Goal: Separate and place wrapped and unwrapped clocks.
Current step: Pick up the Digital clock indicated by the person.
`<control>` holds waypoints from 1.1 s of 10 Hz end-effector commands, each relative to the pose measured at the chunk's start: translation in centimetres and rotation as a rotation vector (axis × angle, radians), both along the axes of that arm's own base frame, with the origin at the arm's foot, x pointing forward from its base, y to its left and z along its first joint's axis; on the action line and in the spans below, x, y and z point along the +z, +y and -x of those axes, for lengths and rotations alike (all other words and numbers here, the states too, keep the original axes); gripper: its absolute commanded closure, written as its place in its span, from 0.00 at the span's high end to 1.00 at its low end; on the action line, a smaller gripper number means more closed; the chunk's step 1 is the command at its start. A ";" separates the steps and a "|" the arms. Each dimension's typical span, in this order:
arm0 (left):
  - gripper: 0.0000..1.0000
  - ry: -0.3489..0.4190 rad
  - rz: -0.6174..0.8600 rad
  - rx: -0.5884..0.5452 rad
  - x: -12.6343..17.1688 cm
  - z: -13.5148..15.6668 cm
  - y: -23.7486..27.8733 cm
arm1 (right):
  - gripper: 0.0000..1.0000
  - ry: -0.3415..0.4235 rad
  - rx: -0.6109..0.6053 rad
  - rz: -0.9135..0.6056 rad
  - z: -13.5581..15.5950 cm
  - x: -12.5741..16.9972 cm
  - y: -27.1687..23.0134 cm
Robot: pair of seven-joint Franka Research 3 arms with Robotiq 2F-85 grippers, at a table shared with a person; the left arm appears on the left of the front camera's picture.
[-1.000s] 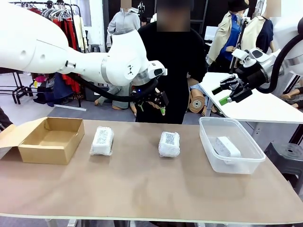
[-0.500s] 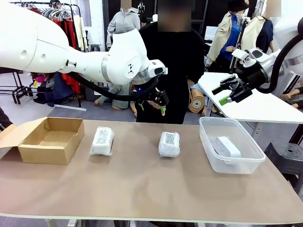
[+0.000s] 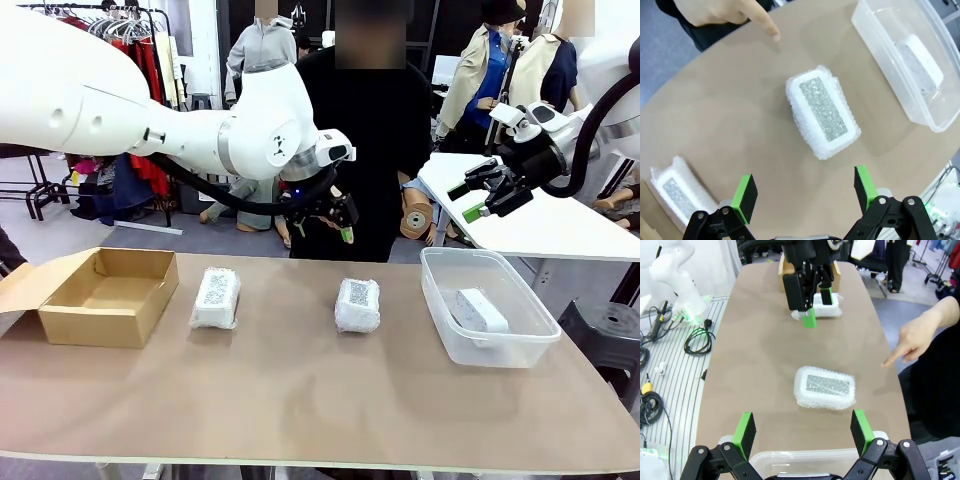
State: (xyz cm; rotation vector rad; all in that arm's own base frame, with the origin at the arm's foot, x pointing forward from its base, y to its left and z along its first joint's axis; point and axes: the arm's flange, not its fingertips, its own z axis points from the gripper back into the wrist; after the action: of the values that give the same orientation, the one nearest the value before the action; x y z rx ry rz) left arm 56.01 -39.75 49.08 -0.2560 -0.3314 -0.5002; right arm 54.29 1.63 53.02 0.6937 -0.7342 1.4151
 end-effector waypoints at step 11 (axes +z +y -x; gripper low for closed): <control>1.00 0.097 -0.159 0.321 -6.3 -6.0 -12.4 | 1.00 -0.005 0.000 0.001 0.1 0.3 0.0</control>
State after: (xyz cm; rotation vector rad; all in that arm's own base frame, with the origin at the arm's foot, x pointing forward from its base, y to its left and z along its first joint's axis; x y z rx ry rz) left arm 60.30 -50.60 41.74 -0.1080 -0.2226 -0.2263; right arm 54.28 1.63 53.01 0.6938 -0.7341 1.4151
